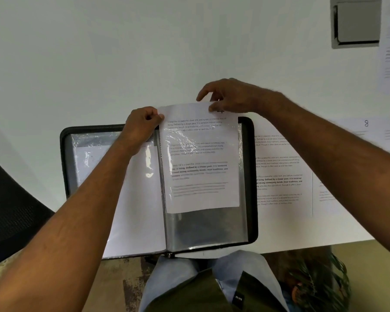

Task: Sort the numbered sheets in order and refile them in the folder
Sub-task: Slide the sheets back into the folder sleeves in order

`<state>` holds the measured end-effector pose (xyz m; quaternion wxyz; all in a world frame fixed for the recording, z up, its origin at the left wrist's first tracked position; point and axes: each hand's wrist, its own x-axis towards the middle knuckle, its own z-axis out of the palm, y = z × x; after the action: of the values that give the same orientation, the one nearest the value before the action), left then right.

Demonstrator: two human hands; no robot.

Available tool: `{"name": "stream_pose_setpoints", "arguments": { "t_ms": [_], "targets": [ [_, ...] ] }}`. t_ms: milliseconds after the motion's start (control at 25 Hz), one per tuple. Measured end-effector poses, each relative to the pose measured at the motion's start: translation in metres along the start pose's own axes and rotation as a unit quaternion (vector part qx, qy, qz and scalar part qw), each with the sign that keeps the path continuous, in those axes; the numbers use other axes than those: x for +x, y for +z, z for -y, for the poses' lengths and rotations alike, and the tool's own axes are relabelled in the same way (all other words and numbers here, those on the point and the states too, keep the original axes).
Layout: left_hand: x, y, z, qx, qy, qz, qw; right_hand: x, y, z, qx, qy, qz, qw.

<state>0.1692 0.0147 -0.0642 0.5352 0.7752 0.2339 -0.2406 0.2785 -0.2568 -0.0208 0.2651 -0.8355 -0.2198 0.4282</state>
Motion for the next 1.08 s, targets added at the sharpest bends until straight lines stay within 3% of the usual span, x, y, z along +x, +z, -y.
{"name": "stream_pose_setpoints", "arguments": {
  "t_ms": [200,520,880,1080],
  "targets": [
    [0.002,-0.002,0.001,0.033,-0.006,0.014,0.999,0.002,0.004,0.002,-0.01,-0.009,-0.018,1.0],
    [0.0,-0.005,0.006,-0.024,0.025,0.022,0.999,0.004,0.01,-0.002,0.015,-0.022,0.037,0.999],
    [0.0,0.003,0.009,0.158,0.089,0.038,0.983,-0.004,0.034,-0.002,-0.009,-0.013,0.088,0.996],
    [0.006,0.003,0.015,0.161,0.099,0.039,0.981,-0.01,0.051,-0.001,-0.011,0.004,0.082,0.997]
  ]
}}
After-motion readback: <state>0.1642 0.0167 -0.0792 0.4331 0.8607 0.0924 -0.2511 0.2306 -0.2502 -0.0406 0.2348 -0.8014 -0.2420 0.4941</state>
